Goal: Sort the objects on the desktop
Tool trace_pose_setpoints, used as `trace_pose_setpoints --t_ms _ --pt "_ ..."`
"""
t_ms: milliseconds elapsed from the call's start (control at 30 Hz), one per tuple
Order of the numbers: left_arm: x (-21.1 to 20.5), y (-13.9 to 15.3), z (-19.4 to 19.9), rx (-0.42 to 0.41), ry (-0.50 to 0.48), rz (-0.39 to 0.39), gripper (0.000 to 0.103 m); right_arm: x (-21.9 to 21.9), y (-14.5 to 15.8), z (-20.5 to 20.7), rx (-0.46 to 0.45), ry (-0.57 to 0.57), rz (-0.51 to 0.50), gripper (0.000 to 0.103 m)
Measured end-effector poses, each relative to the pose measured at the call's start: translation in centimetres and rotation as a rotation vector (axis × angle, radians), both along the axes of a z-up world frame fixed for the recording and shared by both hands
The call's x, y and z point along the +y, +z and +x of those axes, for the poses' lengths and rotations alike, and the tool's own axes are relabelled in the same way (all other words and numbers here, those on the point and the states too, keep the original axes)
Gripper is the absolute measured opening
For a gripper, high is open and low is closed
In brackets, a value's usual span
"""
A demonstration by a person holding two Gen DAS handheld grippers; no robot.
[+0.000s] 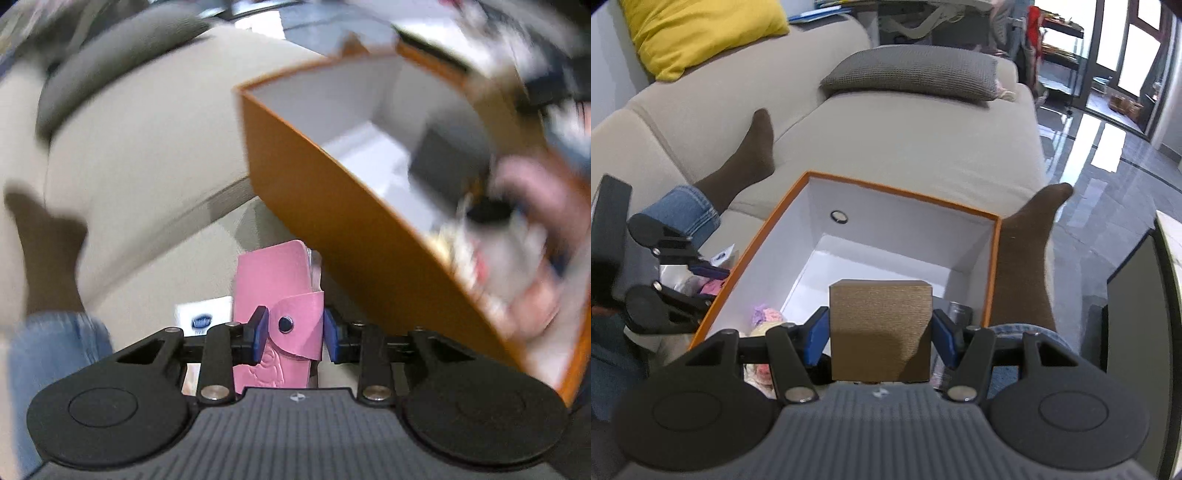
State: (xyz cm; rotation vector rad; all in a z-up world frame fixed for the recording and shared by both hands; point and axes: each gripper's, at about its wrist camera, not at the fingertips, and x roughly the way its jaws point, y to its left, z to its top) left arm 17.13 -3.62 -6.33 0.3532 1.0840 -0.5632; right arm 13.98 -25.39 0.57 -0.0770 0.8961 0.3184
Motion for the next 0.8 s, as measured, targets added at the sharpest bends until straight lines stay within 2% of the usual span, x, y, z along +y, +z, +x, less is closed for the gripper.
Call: trace_pose_setpoints --t_ms 67,200,400,467,567,633,800 --pt "1.6 1.6 0.7 0.040 0.081 -0.112 0.036 -0.6 0.3 -0.2 -0.003 -0.020 0.018 0.060" --pt "3.2 5.0 1.4 0.061 0.158 -0.288 0.036 -1.6 0.9 -0.5 -0.011 -0.051 0.043 0.060" --pt "2.8 10.6 2.0 0.039 0.169 -0.468 0.036 -2.8 2.4 -0.6 -0.044 -0.084 0.067 0.060" --pt "1.6 11.6 2.4 0.067 0.165 -0.543 0.036 -3.3 2.9 -0.4 -0.050 -0.096 0.074 0.060" --pt "-0.9 11.1 3.8 0.144 0.164 -0.622 0.036 -3.8 3.3 0.1 -0.054 -0.116 0.071 0.060" --pt "-2.8 10.0 4.8 0.184 0.184 -0.637 0.036 -4.1 3.3 0.4 -0.053 -0.130 0.072 0.060" --pt "-7.0 4.1 7.4 0.304 0.296 -0.658 0.036 -5.0 2.6 1.2 -0.047 -0.154 0.100 0.060"
